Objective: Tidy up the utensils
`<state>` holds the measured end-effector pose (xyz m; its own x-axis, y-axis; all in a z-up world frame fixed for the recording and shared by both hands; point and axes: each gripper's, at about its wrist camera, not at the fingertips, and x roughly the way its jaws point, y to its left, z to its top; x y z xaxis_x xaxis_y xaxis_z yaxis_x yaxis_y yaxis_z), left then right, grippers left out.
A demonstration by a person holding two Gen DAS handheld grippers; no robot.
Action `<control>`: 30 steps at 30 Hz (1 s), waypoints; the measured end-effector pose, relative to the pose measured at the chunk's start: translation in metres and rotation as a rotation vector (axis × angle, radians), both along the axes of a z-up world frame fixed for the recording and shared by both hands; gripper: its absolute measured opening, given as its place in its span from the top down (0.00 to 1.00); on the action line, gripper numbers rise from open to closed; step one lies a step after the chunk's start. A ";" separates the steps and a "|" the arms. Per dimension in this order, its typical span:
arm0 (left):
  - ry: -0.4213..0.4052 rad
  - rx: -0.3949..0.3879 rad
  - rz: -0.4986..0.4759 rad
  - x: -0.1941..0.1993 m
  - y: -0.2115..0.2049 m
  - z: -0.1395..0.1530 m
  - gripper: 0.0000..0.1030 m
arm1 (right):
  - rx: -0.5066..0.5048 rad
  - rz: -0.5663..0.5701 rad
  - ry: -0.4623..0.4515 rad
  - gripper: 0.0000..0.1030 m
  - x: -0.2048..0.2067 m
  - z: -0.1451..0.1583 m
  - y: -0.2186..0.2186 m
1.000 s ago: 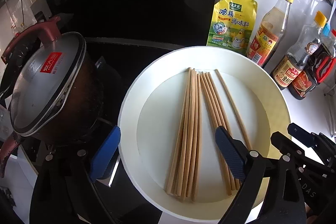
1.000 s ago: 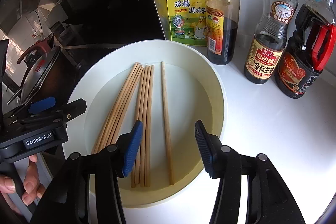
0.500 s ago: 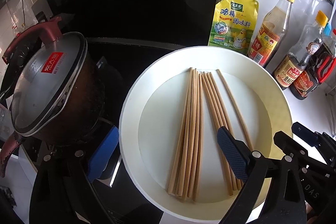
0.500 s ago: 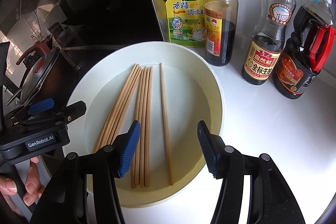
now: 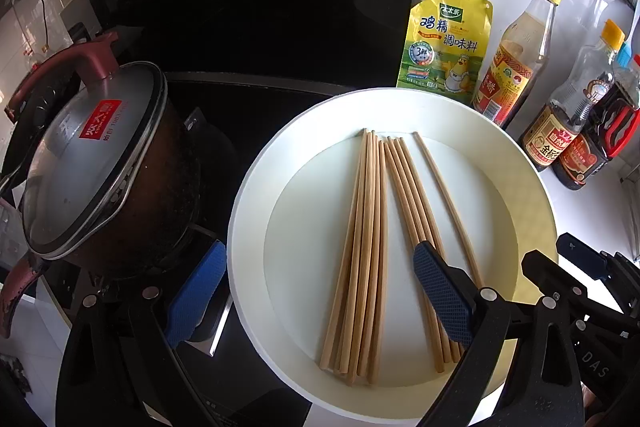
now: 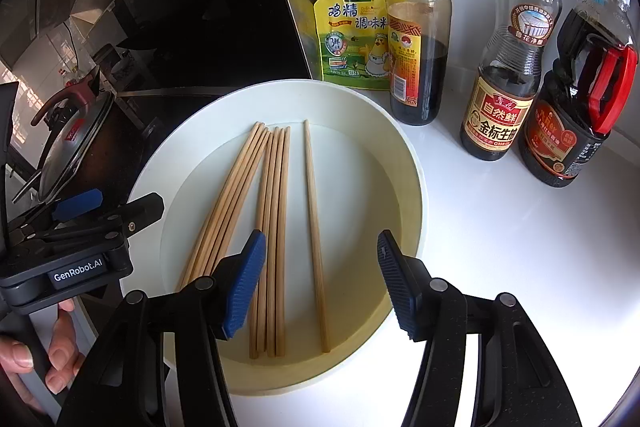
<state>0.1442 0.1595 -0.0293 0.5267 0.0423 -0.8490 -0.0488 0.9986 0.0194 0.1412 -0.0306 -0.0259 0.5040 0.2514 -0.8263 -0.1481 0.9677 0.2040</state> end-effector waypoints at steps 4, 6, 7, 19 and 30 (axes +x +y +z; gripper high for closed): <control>0.001 0.002 -0.002 0.000 0.000 0.000 0.09 | 0.000 0.002 0.000 0.45 0.000 0.000 0.001; 0.001 0.003 -0.002 0.001 0.001 0.000 0.08 | 0.000 0.001 0.001 0.45 0.000 0.000 0.000; 0.003 0.003 0.000 0.001 0.001 0.000 0.07 | 0.000 0.000 0.001 0.45 0.000 0.000 0.000; 0.017 0.001 0.004 0.002 0.003 -0.004 0.07 | 0.000 -0.004 0.006 0.42 0.000 -0.003 -0.001; -0.017 0.036 0.008 0.001 0.002 -0.001 0.07 | -0.002 0.001 0.012 0.43 0.001 -0.005 -0.001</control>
<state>0.1450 0.1611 -0.0299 0.5408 0.0770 -0.8376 -0.0573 0.9969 0.0546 0.1419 -0.0313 -0.0304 0.4940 0.2505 -0.8326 -0.1466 0.9679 0.2043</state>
